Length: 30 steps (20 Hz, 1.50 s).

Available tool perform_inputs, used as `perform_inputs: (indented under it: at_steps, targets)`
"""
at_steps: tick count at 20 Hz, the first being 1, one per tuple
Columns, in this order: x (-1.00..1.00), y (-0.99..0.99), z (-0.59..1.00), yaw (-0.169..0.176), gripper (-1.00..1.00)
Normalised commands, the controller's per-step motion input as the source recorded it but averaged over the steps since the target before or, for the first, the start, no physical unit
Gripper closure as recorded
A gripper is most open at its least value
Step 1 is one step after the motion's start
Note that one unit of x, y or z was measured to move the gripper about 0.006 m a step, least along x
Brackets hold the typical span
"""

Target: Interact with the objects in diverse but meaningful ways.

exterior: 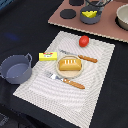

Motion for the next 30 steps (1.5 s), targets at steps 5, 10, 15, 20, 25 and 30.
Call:
perform_inputs:
  at_steps: [5,10,15,20,25,30]
  targets:
    - [0.42,-0.66,0.73,0.000,-1.00]
    - [0.59,-0.69,0.43,-0.015,-1.00]
    - [0.43,-0.54,0.09,-0.120,-1.00]
    - [0.12,-0.12,-0.16,-0.334,-1.00]
    - [0.05,-0.04,-0.17,-0.368,-1.00]
    - [0.10,-0.07,-0.23,-0.353,-1.00]
